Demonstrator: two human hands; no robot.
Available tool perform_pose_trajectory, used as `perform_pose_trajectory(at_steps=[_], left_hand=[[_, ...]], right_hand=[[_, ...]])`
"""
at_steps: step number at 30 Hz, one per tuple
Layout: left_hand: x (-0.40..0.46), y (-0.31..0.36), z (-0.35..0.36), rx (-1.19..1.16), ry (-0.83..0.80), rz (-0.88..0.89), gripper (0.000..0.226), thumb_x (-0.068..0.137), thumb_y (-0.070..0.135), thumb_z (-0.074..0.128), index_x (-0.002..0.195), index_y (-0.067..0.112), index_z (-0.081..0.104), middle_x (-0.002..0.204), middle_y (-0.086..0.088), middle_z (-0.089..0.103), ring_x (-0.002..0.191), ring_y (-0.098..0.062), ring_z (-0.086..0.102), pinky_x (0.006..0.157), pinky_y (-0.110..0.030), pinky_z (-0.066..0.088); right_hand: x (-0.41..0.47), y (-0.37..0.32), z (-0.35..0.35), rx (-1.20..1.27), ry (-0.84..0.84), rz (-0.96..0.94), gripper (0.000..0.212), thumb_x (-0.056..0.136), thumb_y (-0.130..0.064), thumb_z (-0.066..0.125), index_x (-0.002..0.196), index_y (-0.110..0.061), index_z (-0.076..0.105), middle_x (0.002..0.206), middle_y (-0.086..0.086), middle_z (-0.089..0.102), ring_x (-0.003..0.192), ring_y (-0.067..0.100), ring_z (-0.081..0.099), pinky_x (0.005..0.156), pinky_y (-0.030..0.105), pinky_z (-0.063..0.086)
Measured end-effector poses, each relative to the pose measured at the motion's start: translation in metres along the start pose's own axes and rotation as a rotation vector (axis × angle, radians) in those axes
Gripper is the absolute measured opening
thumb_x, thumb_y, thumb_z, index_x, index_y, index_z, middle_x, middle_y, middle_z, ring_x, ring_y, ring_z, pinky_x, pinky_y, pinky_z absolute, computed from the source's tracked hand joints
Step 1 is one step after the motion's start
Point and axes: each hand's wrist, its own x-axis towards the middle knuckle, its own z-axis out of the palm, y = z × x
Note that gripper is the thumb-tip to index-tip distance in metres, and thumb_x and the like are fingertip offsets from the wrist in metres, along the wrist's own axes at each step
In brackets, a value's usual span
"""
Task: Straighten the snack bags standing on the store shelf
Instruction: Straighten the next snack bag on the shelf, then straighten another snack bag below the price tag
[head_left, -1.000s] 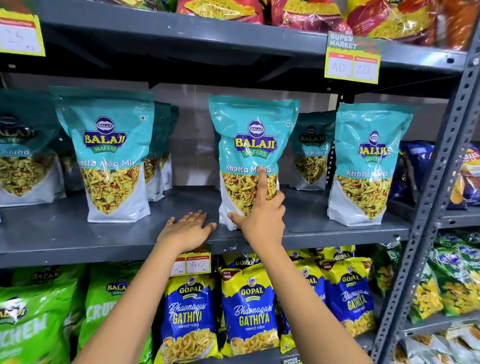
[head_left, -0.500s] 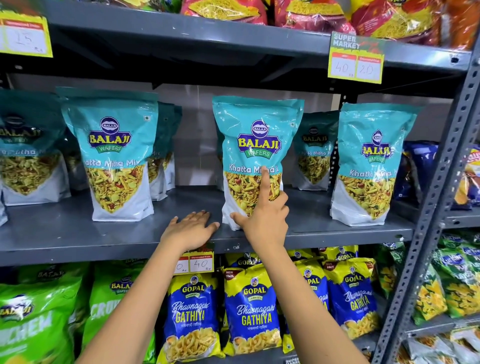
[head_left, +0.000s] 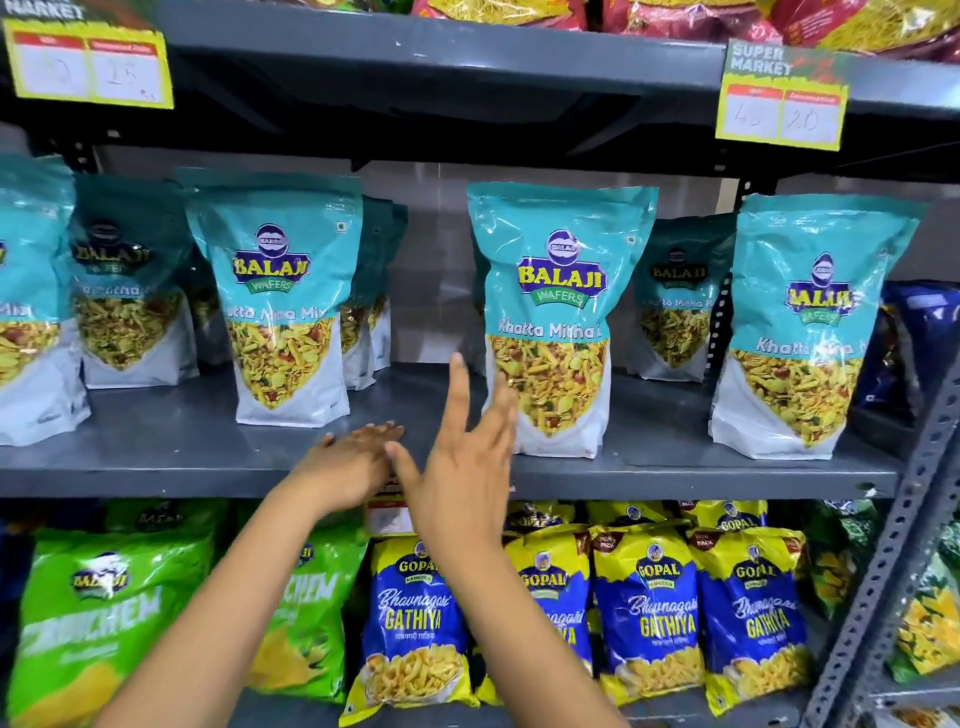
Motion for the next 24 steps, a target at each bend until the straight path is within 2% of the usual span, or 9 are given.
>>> perform_pose_trajectory(at_steps=[7,14,18,21,24], left_hand=[[-0.041,-0.058,-0.001,-0.044,0.123,-0.059,0.052,0.099,0.044,0.020,0.147,0.028,0.024,0.159,0.007,0.019,0.145,-0.008,0.015,0.118,-0.043,0.010],[-0.070,-0.132,-0.002,-0.042,0.207,-0.128,0.055,0.097,0.050,0.020,0.148,0.028,0.022,0.158,0.011,0.020,0.144,-0.005,0.014,0.117,-0.038,0.007],[-0.069,-0.180,-0.011,-0.031,0.199,-0.161,0.055,0.097,0.050,0.020,0.148,0.027,0.024,0.158,0.010,0.021,0.144,-0.008,0.016,0.117,-0.039,0.010],[-0.064,-0.212,-0.017,-0.048,0.195,-0.200,0.055,0.097,0.050,0.021,0.147,0.026,0.029,0.157,0.009,0.024,0.144,-0.009,0.020,0.117,-0.039,0.014],[-0.058,-0.232,-0.020,-0.008,0.233,-0.234,0.055,0.097,0.051,0.022,0.144,0.026,0.034,0.156,0.008,0.029,0.142,-0.009,0.025,0.114,-0.038,0.020]], right_hand=[[0.011,-0.047,0.040,0.097,-0.144,-0.029,0.093,0.087,-0.047,0.066,0.155,-0.023,0.007,0.155,0.026,0.015,0.144,0.040,0.017,0.117,0.047,0.024],[0.038,-0.097,0.089,0.207,-0.246,0.061,0.106,0.080,-0.042,0.076,0.155,-0.031,0.002,0.155,0.029,0.009,0.141,0.043,0.019,0.109,0.051,0.036],[0.048,-0.123,0.116,0.185,-0.270,0.105,0.112,0.079,-0.047,0.076,0.153,-0.036,-0.006,0.156,0.033,0.001,0.144,0.045,0.011,0.113,0.054,0.030],[0.054,-0.136,0.131,0.144,-0.219,0.119,0.113,0.078,-0.047,0.076,0.153,-0.038,-0.008,0.154,0.037,0.002,0.145,0.046,0.009,0.116,0.054,0.022],[0.059,-0.147,0.142,0.114,-0.176,0.161,0.118,0.074,-0.047,0.080,0.151,-0.044,-0.010,0.155,0.034,-0.001,0.147,0.043,0.004,0.110,0.065,0.023]])
